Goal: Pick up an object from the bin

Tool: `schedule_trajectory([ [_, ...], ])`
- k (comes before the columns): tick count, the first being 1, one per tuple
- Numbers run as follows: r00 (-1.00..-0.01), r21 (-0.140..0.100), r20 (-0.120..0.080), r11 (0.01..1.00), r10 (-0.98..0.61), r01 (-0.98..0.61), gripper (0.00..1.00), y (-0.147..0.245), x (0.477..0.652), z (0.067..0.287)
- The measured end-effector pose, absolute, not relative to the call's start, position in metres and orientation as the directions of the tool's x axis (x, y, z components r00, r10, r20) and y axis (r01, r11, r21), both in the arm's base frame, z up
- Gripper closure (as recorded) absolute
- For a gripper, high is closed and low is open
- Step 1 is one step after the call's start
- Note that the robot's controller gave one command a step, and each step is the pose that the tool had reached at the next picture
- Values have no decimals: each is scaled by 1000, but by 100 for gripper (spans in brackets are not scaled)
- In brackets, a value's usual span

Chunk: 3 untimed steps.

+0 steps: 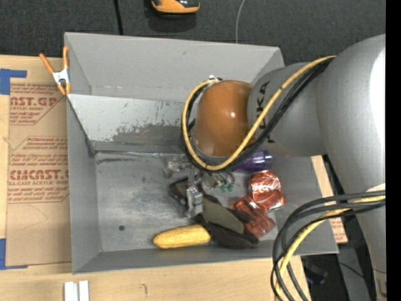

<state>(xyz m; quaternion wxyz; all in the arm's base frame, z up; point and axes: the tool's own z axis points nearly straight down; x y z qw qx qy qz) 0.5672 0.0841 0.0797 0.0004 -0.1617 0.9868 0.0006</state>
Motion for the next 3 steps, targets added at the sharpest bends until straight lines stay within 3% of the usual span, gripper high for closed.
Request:
schedule_trajectory([
  [1, -950, -1, -1, 950, -313, -313, 0, 60, 559, 76],
  [2, -946, 4, -3, 946, -324, -324, 0, 48, 566, 78],
  [3, -949, 1, -5, 949, -315, -315, 100, -12, 566, 71],
])
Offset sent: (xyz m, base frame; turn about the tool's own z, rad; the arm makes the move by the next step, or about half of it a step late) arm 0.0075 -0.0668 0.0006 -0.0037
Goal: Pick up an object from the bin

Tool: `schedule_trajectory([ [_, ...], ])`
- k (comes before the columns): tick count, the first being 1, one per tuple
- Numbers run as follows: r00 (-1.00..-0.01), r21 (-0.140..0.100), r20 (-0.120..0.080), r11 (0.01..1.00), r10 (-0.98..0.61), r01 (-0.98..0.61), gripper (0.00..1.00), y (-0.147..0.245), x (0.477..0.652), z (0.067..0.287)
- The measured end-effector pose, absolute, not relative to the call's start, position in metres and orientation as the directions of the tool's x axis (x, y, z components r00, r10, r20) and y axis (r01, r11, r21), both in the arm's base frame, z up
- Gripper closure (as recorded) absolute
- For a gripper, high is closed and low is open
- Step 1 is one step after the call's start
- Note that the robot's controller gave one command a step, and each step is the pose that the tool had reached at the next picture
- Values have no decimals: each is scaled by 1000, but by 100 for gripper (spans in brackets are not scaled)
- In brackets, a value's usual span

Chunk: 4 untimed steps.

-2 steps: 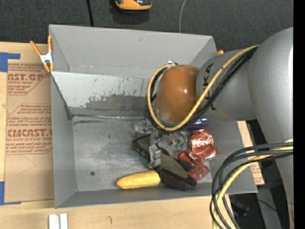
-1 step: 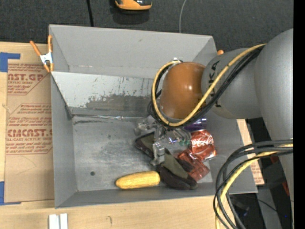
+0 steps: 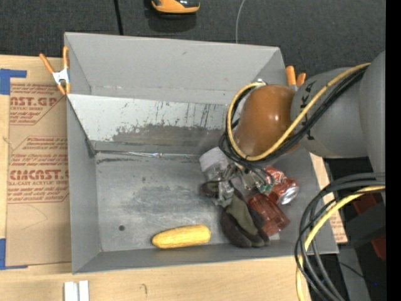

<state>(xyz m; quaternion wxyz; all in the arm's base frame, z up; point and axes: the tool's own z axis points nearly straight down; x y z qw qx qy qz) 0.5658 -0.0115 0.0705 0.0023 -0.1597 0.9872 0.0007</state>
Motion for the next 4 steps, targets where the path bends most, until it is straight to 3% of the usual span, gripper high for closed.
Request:
schedule_trajectory([
  [1, -949, 1, -5, 949, -315, -315, 100, -11, 566, 71],
  [2, -949, 1, -4, 949, -315, -315, 100, -20, 586, 142],
  [3, -949, 1, -4, 949, -315, -315, 100, -20, 586, 142],
  [4, -956, 3, 1, 956, -295, -295, 100, -16, 580, 171],
])
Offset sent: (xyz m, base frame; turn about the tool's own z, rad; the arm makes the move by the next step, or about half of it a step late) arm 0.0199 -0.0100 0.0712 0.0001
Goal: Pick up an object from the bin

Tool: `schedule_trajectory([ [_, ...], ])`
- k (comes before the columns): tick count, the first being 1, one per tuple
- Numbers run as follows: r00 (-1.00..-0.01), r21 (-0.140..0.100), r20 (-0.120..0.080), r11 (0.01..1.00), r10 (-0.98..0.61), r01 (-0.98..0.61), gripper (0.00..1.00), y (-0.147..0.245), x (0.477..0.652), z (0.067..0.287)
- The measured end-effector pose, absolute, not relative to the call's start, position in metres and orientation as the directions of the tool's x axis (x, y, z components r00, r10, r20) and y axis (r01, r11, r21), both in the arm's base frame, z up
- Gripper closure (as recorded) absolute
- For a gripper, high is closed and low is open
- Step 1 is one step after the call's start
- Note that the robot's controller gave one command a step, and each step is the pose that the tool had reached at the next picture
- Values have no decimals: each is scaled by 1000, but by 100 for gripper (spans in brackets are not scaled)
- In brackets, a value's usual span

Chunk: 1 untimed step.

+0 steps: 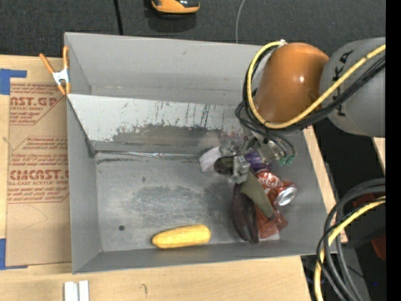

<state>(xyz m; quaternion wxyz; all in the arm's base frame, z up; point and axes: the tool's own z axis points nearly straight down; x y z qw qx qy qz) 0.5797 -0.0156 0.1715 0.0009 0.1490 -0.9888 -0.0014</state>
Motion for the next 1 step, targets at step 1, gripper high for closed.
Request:
schedule_trajectory([
  [1, -958, 1, -1, 958, -288, -288, 100, -19, 586, 222],
])
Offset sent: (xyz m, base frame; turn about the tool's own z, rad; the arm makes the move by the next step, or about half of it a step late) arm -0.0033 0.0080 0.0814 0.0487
